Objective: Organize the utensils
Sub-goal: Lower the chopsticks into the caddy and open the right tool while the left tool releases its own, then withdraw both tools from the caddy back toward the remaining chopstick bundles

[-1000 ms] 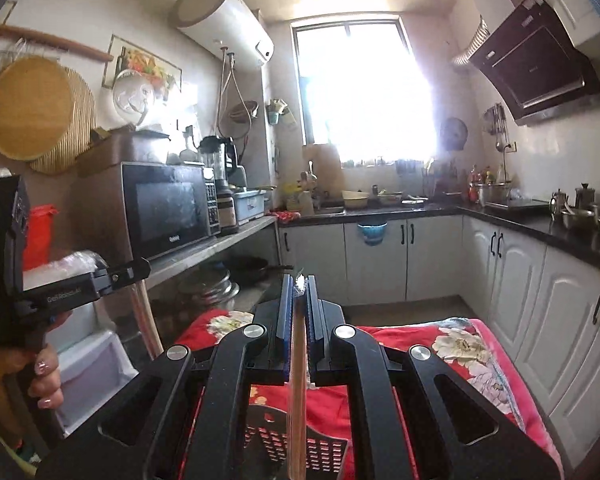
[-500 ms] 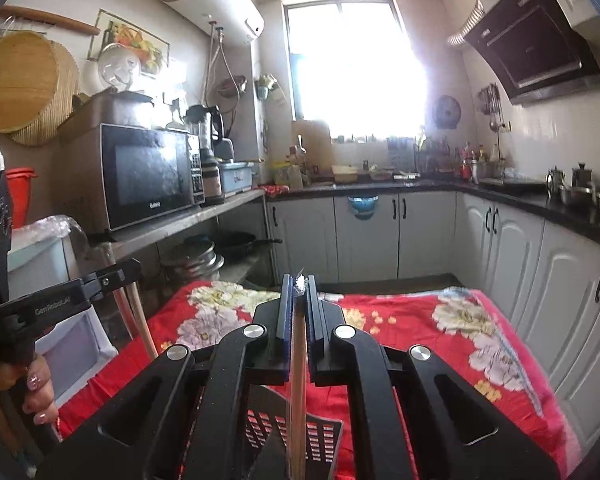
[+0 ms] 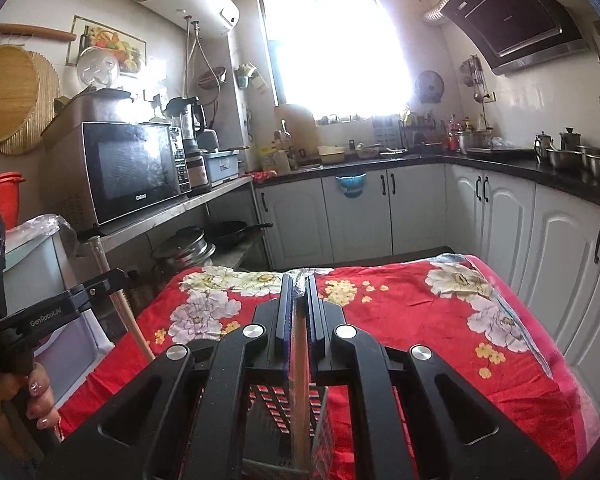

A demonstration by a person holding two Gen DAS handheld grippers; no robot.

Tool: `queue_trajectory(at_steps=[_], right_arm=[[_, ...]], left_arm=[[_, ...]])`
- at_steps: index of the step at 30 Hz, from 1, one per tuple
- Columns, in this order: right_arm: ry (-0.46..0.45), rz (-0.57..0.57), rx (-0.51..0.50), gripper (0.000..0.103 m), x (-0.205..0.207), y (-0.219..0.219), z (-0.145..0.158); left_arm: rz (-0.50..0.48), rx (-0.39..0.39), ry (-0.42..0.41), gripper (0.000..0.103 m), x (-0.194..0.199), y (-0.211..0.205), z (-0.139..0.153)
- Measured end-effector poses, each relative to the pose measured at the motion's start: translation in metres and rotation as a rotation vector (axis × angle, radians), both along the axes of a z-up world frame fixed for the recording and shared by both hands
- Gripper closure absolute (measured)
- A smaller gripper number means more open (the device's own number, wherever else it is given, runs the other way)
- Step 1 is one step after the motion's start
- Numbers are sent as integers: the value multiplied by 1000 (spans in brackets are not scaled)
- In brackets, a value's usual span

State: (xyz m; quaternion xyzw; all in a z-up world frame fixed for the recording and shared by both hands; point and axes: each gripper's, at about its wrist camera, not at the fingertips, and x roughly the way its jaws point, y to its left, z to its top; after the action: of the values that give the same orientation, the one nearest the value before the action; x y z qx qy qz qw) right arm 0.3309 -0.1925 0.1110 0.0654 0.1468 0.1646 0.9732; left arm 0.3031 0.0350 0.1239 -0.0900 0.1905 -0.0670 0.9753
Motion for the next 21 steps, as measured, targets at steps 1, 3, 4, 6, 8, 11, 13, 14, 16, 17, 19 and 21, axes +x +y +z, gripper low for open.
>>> queue_trajectory(at_steps=[1,3,4,6,8,11,13,14,16,17,19,21], right_arm=[[4,-2,3,89,-1,-1,0],[11,-8,11,83,-4,-5,-2],[14,-8,12,82,-5,-7,-2],[25,-12,9,81,-7,-9,-3],[32,-12,8,76,-10,-10,-4],[41,-14,4,70,-17,-12,-6],[48,-13,-2,64,-20,-12,-7],[52,-13,-6,63,-23,-12,-8],[61,-12,-16,59,-28,-12,-10],[61,-10,-21,55,-31,-11,-10],[58,-10,-36,52,-37,-11,-11],[55,-9,-49,49,-43,-10,-11]], left_arm=[[0,-1,2,95,-1,0,0],[0,-2,9,95,-4,0,-1],[0,-2,12,94,-5,1,-1],[3,-5,17,89,-7,3,-3],[9,-10,21,86,-10,5,-4],[13,-18,26,77,-16,9,-5],[13,-26,28,72,-19,11,-5],[14,-30,28,70,-22,13,-5],[14,-35,32,64,-26,15,-4],[12,-39,30,61,-30,16,-4],[9,-41,27,55,-35,16,-3],[9,-45,25,48,-41,17,-3]])
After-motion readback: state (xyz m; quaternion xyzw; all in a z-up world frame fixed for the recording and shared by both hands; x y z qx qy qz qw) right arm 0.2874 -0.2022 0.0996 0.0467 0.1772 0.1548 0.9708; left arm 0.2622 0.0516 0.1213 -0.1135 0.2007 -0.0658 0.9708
